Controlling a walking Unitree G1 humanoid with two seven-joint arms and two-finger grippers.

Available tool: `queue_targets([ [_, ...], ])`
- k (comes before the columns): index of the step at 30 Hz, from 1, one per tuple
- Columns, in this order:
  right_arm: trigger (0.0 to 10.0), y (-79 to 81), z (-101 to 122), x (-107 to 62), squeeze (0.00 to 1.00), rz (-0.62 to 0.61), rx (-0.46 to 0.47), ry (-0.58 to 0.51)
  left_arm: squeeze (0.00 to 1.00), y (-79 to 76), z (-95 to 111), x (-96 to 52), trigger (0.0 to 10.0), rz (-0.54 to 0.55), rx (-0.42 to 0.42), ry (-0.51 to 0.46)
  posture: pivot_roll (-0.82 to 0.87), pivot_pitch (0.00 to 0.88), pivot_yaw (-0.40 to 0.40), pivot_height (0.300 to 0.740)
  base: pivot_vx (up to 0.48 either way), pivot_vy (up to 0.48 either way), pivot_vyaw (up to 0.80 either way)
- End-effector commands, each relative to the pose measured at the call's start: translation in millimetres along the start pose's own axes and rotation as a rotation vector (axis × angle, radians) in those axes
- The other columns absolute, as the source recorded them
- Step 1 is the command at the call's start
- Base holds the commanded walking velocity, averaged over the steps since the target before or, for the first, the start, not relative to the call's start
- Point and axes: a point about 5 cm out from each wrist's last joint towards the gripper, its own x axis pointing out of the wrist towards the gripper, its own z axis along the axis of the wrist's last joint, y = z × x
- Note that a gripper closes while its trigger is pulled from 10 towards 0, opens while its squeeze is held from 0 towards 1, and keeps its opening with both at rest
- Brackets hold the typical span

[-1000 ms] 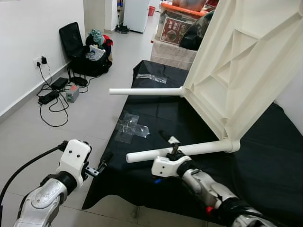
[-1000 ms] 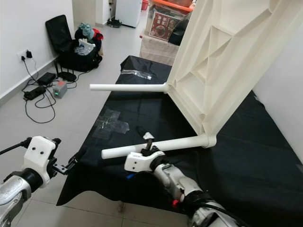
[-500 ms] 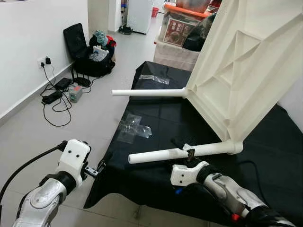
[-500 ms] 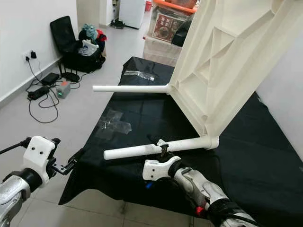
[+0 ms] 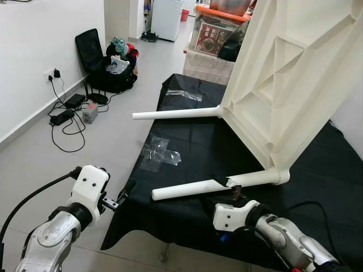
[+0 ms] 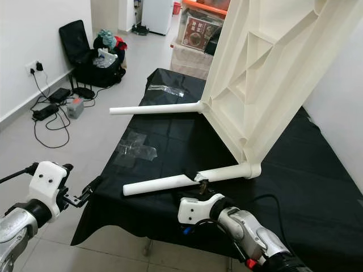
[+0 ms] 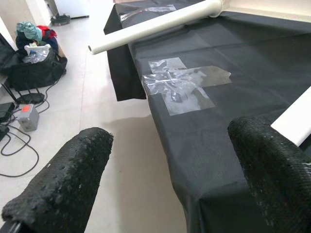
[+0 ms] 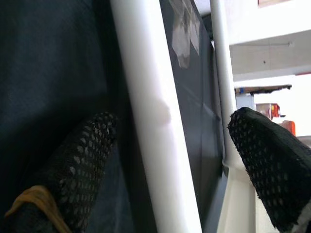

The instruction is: Building children table

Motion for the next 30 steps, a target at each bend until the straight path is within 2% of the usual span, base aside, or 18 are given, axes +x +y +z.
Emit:
queue_targets([
  [1, 10.0, -7.8, -9, -5.6, 1.00, -0.035, 0.030, 0.056, 0.00, -2.5, -3, 2.8, 10.0, -0.018, 0.000, 0.009, 0.07, 0.031, -0.173, 0.740, 0.000, 0.000, 0.00],
  [3, 10.0, -9.3, -10, -6.1, 1.00, -0.044, 0.037, 0.066, 0.00, -2.5, -3, 3.5, 10.0, -0.018, -0.001, 0.007, 0.07, 0.031, -0.173, 0.740, 0.000, 0.000, 0.00],
  [6, 10.0, -14.3, -16, -8.4, 1.00, -0.099, 0.101, 0.131, 0.00, -2.6, -2, 6.4, 10.0, -0.016, -0.003, 0.000, 0.06, 0.016, -0.173, 0.740, 0.000, 0.000, 0.00],
  [12, 10.0, -18.3, -19, -12.1, 1.00, -0.162, 0.185, 0.194, 0.00, -2.2, 0, 10.5, 10.0, -0.009, -0.008, -0.013, 0.07, 0.000, -0.169, 0.740, 0.000, 0.000, 0.00],
  [13, 10.0, -17.8, -21, -16.9, 1.00, -0.167, 0.209, 0.212, 0.00, -1.7, 1, 12.2, 10.0, -0.006, -0.010, -0.021, 0.06, 0.000, -0.166, 0.740, 0.000, 0.000, 0.00],
  [21, 10.0, -15.9, -21, -23.9, 1.00, -0.120, 0.198, 0.202, 0.00, -0.2, 0, 14.9, 10.0, -0.003, -0.010, -0.030, 0.05, 0.000, -0.163, 0.740, 0.000, 0.000, 0.00],
  [24, 10.0, -18.8, -25, -28.8, 1.00, -0.126, 0.234, 0.217, 0.00, -0.6, 1, 17.7, 10.0, -0.001, -0.012, -0.039, 0.05, 0.000, -0.163, 0.740, 0.000, 0.000, 0.00],
  [27, 10.0, -26.3, -30, -30.8, 1.00, -0.186, 0.320, 0.251, 0.00, -1.7, 1, 20.5, 10.0, 0.003, -0.016, -0.048, 0.05, 0.000, -0.163, 0.740, 0.000, 0.000, 0.00],
  [28, 10.0, -26.3, -30, -30.8, 1.00, -0.186, 0.320, 0.251, 0.00, -1.7, 1, 20.5, 10.0, 0.003, -0.016, -0.048, 0.05, 0.000, -0.163, 0.740, 0.000, 0.000, 0.00],
  [29, 10.0, -33.7, -30, -29.3, 1.00, -0.270, 0.412, 0.269, 0.00, -1.8, 2, 22.5, 10.0, 0.009, -0.019, -0.055, 0.05, 0.000, -0.162, 0.740, 0.000, 0.000, 0.00],
  [30, 10.0, -33.7, -30, -29.3, 1.00, -0.270, 0.412, 0.269, 0.00, -1.8, 2, 22.5, 10.0, 0.009, -0.019, -0.055, 0.05, 0.000, -0.162, 0.740, 0.000, 0.000, 0.00],
])
